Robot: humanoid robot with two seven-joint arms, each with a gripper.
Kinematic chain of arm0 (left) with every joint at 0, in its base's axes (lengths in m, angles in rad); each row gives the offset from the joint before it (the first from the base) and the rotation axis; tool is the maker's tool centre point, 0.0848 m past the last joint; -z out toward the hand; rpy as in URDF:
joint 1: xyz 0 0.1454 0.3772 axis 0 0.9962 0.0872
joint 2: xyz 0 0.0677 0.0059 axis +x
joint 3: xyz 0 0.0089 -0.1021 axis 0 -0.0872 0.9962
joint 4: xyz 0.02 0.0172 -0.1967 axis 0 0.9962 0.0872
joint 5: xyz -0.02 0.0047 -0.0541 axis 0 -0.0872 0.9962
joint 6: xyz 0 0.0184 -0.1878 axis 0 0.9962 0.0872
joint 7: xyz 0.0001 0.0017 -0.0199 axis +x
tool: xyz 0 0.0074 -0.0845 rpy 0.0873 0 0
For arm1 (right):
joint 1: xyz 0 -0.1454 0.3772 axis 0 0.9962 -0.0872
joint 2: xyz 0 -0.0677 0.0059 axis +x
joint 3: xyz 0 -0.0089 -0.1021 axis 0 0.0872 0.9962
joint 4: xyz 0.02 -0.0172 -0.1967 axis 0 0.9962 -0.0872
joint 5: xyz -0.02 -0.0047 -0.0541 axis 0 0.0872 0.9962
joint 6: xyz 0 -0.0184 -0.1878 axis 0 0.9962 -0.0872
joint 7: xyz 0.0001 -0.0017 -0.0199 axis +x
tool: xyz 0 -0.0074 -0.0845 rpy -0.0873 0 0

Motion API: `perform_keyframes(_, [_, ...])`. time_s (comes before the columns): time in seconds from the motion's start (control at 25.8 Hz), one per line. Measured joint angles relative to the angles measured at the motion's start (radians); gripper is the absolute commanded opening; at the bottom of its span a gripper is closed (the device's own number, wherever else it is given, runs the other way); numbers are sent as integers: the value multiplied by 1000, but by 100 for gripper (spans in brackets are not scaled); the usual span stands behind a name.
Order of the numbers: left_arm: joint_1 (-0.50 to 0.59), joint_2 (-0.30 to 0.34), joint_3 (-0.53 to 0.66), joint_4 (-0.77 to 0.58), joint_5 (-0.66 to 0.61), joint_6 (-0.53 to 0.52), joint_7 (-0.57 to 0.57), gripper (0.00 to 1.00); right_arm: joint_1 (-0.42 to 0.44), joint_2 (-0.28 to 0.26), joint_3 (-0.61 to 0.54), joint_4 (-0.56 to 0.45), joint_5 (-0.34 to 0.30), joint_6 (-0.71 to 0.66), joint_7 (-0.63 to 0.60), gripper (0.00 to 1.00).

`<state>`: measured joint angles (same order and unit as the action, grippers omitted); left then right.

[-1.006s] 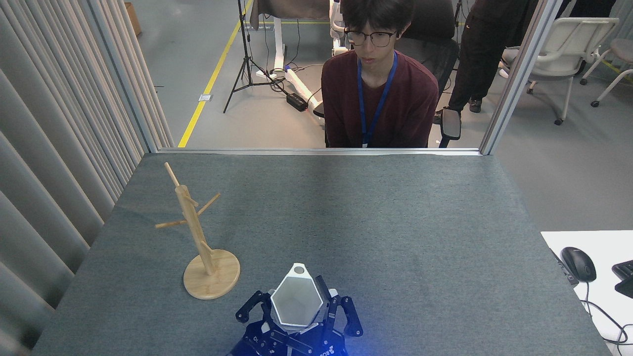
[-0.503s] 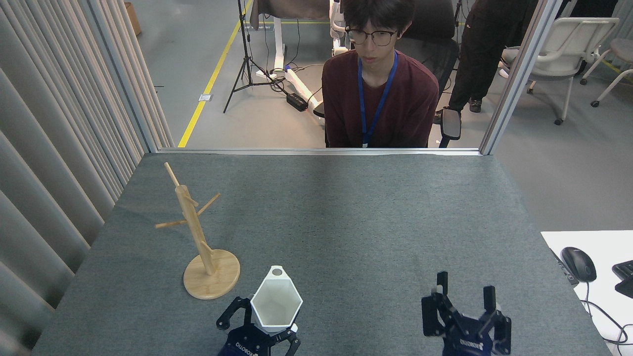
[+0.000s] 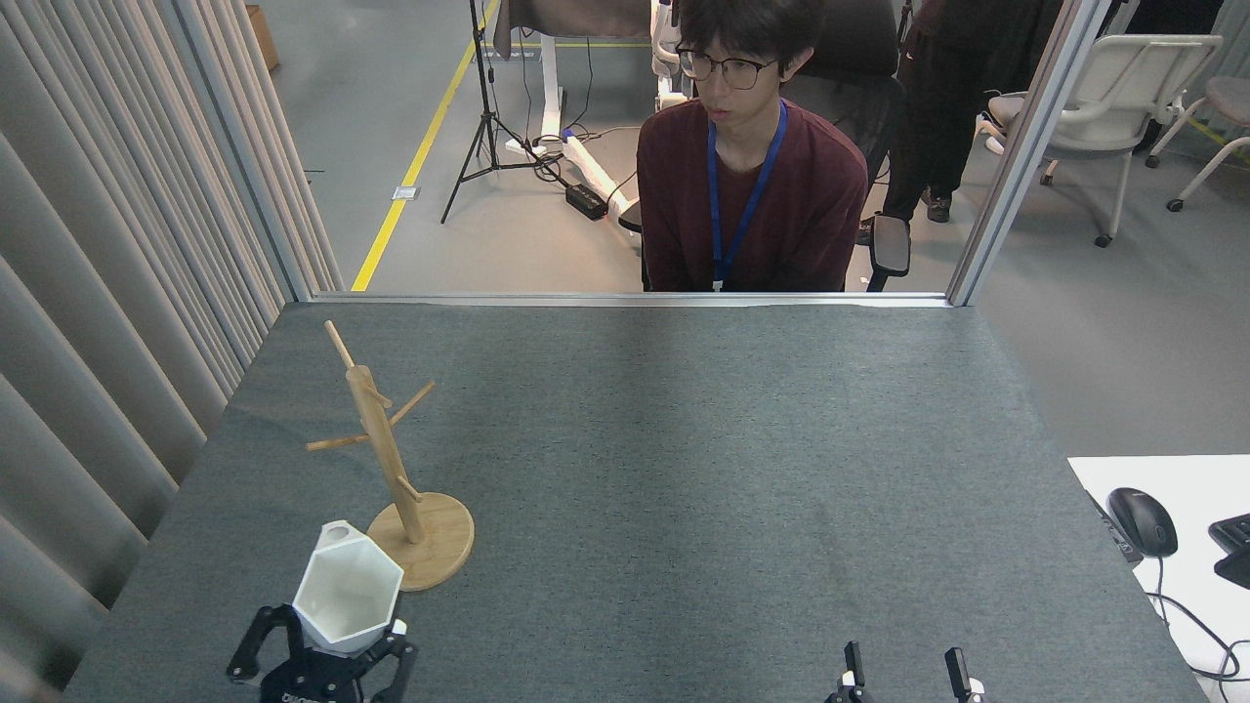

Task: Hang cup on storage rack
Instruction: 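Carry the cup with the left gripper toward the wooden stand's arms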

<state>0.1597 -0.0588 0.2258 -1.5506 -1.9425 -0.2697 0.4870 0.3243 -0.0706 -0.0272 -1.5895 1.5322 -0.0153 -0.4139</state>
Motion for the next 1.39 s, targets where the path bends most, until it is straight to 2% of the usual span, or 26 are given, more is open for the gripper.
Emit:
perform_keyframes(0.23, [-46,-10,104,19,-93,59,-2,25,1,3,0,9,22,3,1,98])
perform_keyframes(0.54, [-205,-20,152,150,-222,87,-2,27,-7,7,0,14,25,6,-11,98])
perform_keyframes(0.7, [-253,-16,157,188,-235,92,-1,27,-8,9,1,15,25,6,-12,98])
perform_keyframes(1.12, [-293,-5,193,220,-239,93,-4,30,-11,18,3,23,26,8,-18,98])
perform_keyframes(1.39, [-315,-3,194,218,-257,89,-8,28,-12,16,3,24,28,8,-18,98])
